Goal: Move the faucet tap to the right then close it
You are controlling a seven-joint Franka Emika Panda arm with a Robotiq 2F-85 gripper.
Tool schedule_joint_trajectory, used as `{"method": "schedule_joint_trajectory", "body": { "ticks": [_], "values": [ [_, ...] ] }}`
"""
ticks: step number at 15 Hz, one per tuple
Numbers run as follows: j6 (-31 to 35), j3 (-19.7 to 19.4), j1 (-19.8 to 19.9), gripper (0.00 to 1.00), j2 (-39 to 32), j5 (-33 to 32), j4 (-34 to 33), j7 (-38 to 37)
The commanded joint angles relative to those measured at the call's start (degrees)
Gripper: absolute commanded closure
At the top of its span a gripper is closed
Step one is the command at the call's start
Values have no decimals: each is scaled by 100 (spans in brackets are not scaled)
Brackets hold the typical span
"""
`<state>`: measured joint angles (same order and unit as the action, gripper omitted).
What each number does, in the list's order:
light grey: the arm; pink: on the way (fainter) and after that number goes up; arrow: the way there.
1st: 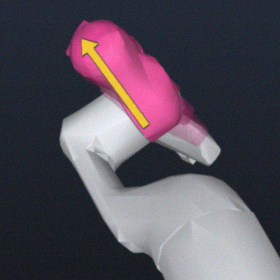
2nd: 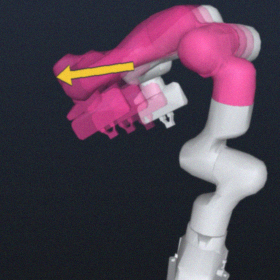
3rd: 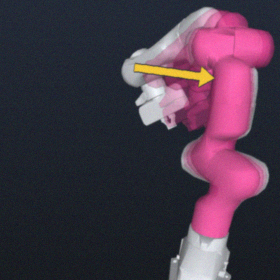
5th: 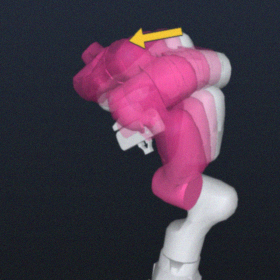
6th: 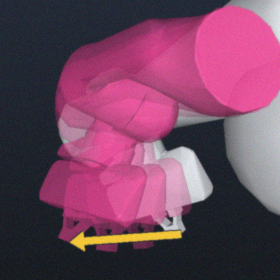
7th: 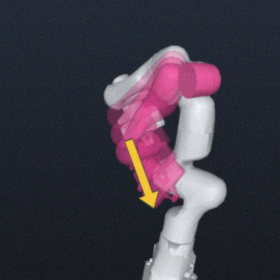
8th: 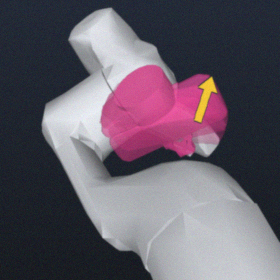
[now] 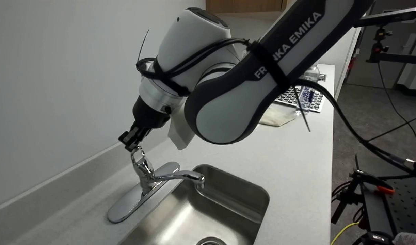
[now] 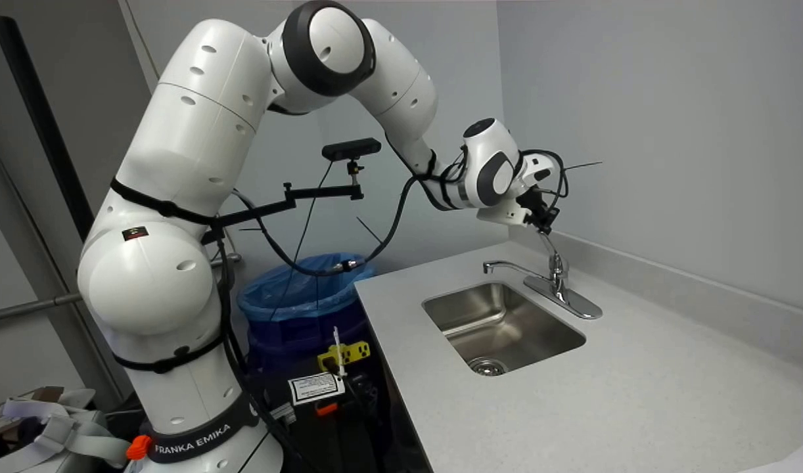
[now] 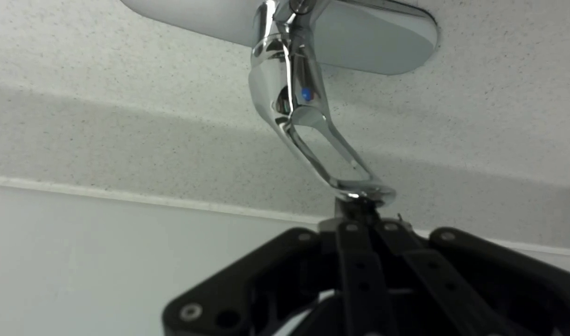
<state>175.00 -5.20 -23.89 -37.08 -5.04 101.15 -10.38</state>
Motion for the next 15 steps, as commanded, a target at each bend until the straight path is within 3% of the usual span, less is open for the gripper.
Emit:
{"method": "schedule_joint_trajectory", "body": {
  "ticks": [1,15],
  "values": [
    [-106,-57,-109,100,-44,45,-125,-143],
    [-381,-139,-195,100,490,30,531,-342]
  ]
}}
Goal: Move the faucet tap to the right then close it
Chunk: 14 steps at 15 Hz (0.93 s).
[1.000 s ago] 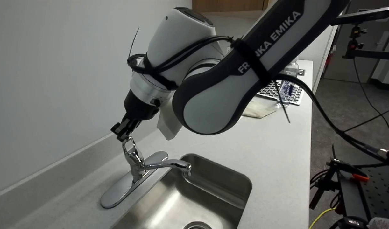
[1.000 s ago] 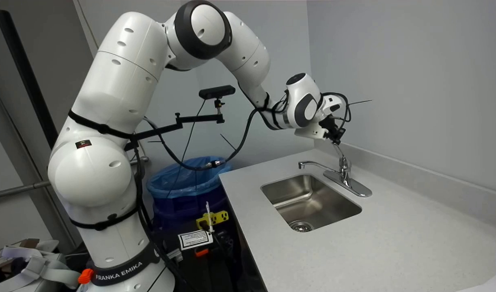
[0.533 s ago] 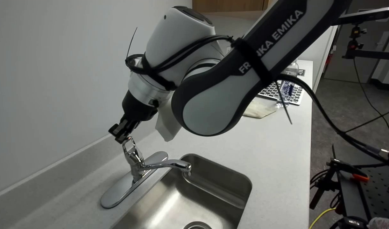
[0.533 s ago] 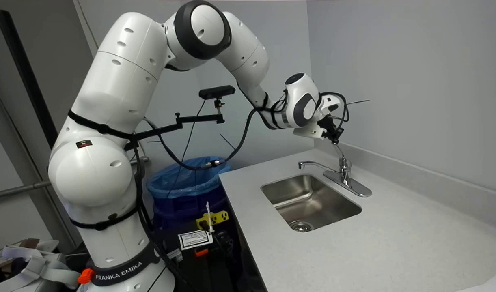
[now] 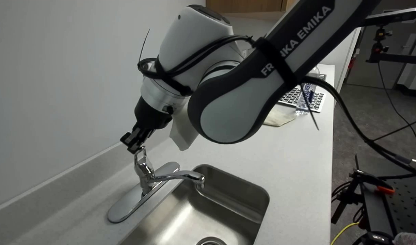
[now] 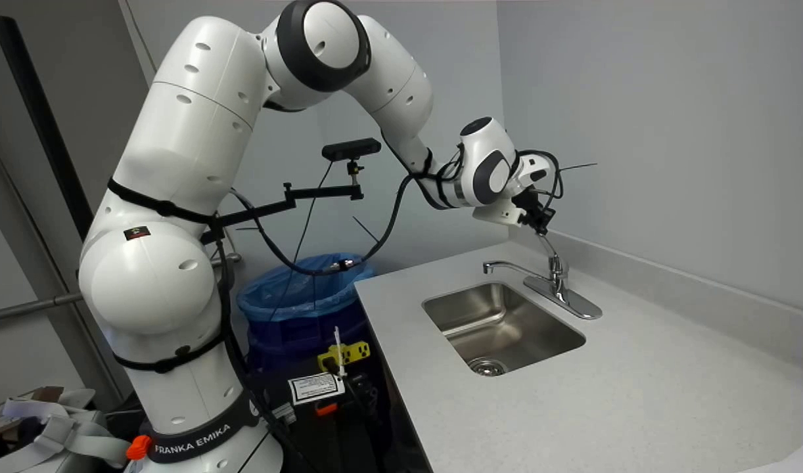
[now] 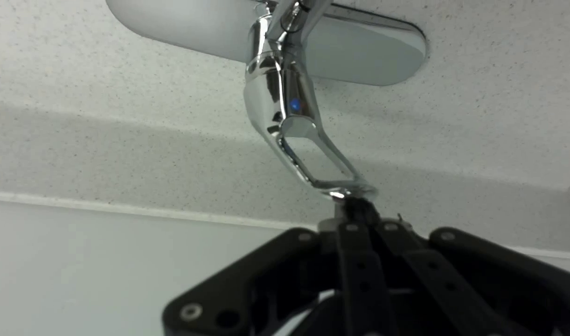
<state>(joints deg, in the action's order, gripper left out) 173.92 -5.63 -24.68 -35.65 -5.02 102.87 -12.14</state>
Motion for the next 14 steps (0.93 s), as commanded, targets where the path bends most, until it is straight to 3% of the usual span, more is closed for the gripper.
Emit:
{"method": "schedule_joint_trajectory", "body": {
  "ticks": [1,9,14],
  "values": [
    [-329,-81,-109,100,412,12,433,-184],
    [-886,202,29,100,884,-38,1086,-251],
    [-970,143,-11,100,980,-119,1277,-424]
  ]
}}
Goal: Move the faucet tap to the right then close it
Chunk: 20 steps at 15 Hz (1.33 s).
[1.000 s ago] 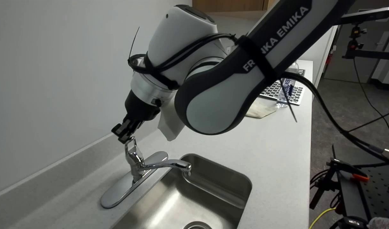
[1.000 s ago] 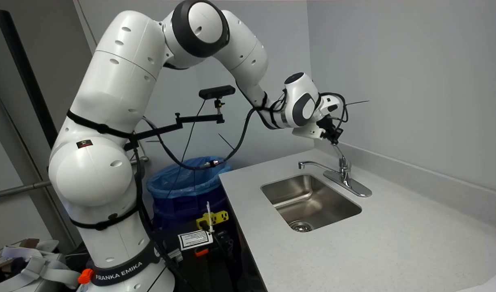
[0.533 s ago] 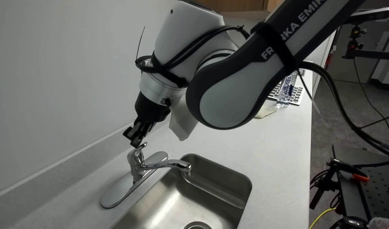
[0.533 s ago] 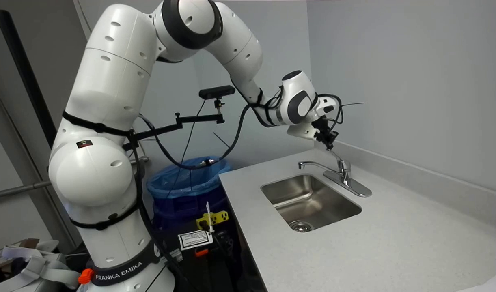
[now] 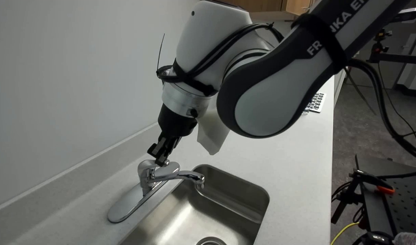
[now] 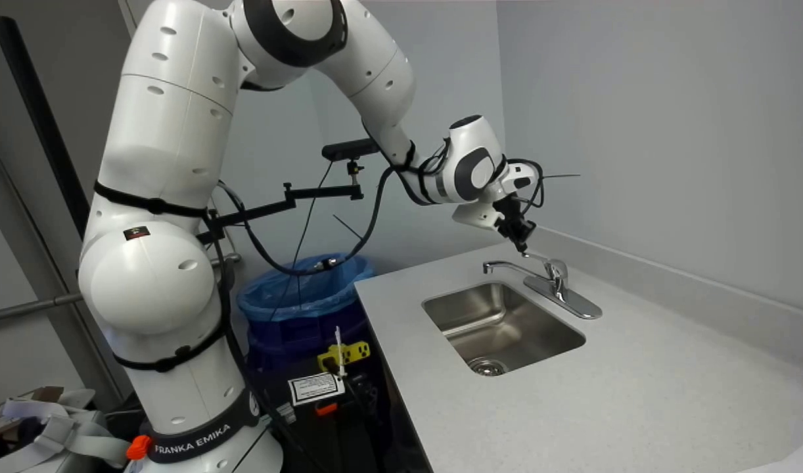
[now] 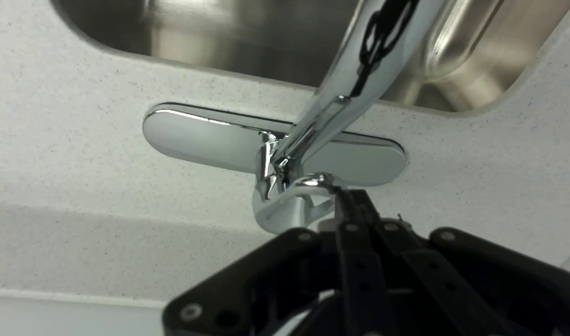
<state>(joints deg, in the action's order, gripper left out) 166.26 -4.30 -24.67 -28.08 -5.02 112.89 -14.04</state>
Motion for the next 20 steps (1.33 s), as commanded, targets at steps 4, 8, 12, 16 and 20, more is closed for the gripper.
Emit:
{"method": "schedule_joint_trajectory", "body": {
  "ticks": [4,8,12,16,20],
  "values": [
    [-141,-33,-38,100,283,-191,239,-292],
    [-333,104,48,100,522,-102,184,-223],
    [-755,309,173,100,918,-46,197,-180],
    [-1395,542,330,100,1464,-75,292,-142],
    [-1829,706,508,100,2026,-143,523,-232]
  ]
}}
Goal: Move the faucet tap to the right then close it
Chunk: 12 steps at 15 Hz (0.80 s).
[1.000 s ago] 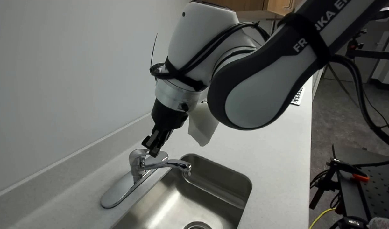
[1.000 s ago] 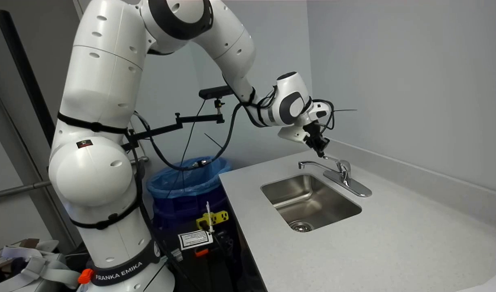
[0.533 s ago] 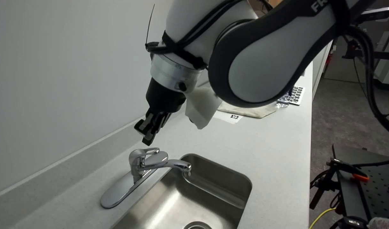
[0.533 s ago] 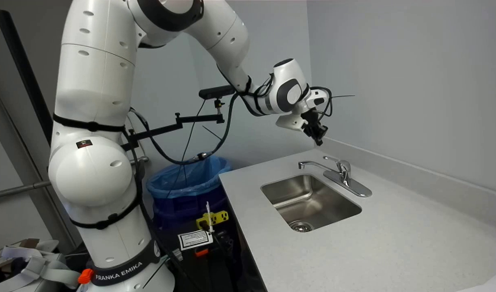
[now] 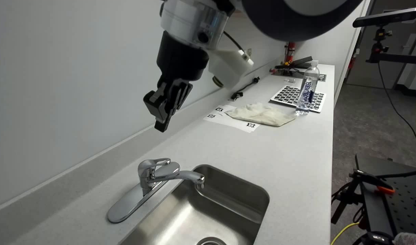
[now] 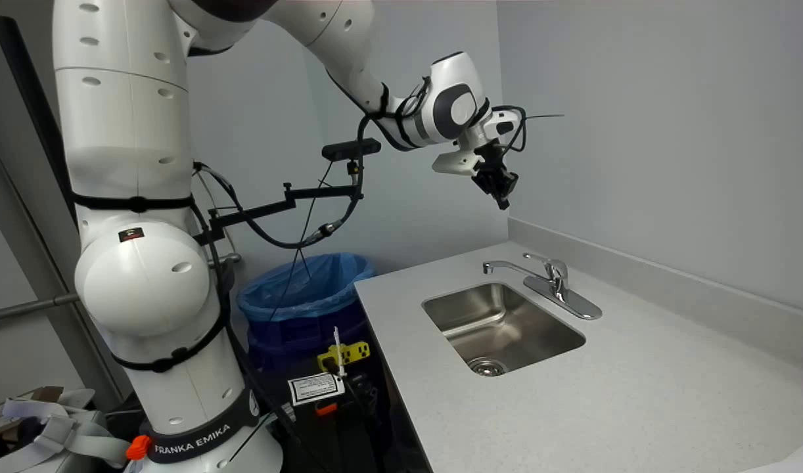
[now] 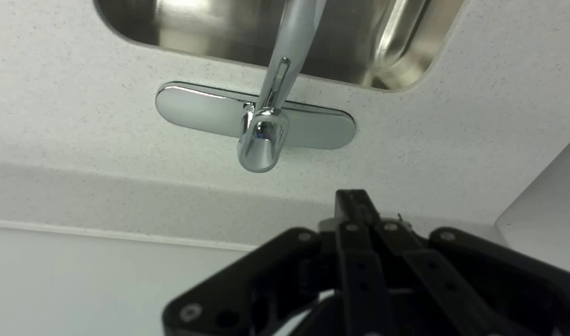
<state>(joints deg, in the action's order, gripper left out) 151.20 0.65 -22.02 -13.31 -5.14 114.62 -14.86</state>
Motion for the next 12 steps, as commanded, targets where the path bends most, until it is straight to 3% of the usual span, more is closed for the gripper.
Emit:
{"method": "schedule_joint_trajectory", "body": {
  "ticks": [1,12],
  "values": [
    [-419,243,294,100,668,-145,399,-173],
    [-1134,668,765,100,1747,-22,1050,-182]
  ]
}}
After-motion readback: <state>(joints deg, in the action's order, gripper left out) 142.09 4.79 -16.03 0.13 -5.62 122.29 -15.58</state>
